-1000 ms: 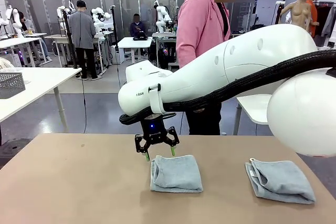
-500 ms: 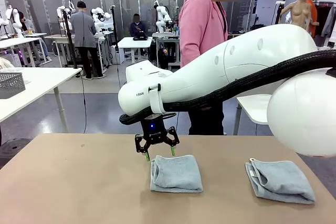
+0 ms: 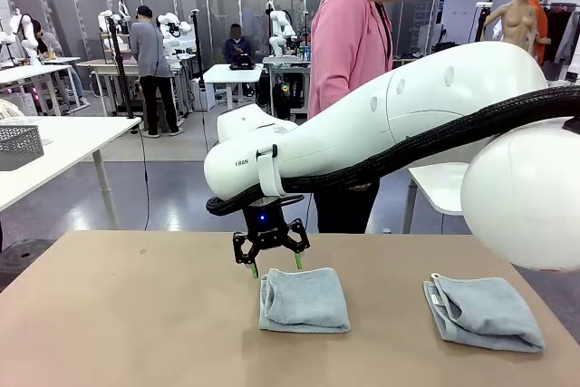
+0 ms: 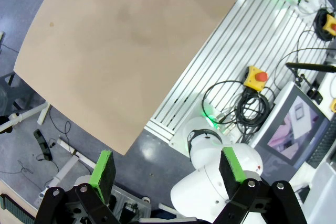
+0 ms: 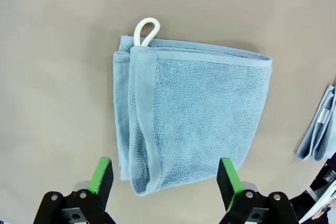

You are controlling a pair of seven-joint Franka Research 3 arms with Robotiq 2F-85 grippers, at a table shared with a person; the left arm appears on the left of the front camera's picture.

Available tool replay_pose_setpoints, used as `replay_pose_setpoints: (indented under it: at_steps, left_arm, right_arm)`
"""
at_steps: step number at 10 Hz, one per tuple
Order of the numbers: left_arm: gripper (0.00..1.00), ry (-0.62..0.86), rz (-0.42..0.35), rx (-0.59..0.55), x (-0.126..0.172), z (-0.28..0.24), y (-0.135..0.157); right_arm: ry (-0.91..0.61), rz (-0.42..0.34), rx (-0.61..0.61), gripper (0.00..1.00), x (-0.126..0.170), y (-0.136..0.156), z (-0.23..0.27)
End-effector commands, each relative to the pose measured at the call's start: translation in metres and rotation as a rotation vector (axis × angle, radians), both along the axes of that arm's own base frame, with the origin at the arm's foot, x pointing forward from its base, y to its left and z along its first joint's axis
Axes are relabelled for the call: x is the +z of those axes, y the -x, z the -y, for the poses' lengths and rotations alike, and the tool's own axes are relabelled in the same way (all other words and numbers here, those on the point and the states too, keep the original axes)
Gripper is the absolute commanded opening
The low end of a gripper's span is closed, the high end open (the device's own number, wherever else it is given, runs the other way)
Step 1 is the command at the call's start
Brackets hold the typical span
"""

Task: Fold the towels and place them in the basket.
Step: Stack the folded Towel with hook on the right side of the table.

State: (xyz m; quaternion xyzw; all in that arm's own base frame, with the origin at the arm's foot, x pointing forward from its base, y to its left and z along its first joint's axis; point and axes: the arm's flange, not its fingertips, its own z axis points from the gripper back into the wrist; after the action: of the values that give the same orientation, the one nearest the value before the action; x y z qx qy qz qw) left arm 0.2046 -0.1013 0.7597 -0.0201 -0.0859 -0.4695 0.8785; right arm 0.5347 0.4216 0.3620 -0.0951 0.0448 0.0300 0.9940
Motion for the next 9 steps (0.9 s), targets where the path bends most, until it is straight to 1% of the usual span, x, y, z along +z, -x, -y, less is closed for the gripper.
replay_pose_setpoints:
  at_steps: [1, 3, 4, 5, 7, 8, 9]
  left_arm:
    - [1.00, -0.011, 0.009, -0.003, 0.001, -0.002, 0.000]
    - [1.00, -0.011, 0.009, -0.003, 0.001, -0.002, 0.000]
    - [1.00, -0.011, 0.009, -0.003, 0.001, -0.002, 0.000]
    - [1.00, -0.011, 0.009, -0.003, 0.001, -0.002, 0.000]
    - [1.00, -0.011, 0.009, -0.003, 0.001, -0.002, 0.000]
    - [1.00, -0.011, 0.009, -0.003, 0.001, -0.002, 0.000]
    - [1.00, -0.011, 0.009, -0.003, 0.001, -0.002, 0.000]
  right_arm:
    - [0.009, 0.002, -0.008, 1.00, 0.001, -0.001, -0.001]
    - [0.009, 0.002, -0.008, 1.00, 0.001, -0.001, -0.001]
    - [0.000, 0.000, 0.000, 0.98, 0.000, 0.000, 0.000]
    - [-0.036, 0.019, 0.000, 1.00, 0.015, 0.017, 0.014]
    - [-0.170, 0.083, -0.017, 1.00, 0.047, 0.054, 0.054]
    - [-0.234, 0.099, -0.043, 1.00, 0.054, 0.063, 0.079]
    - [-0.320, 0.085, -0.052, 1.00, 0.055, 0.066, 0.107]
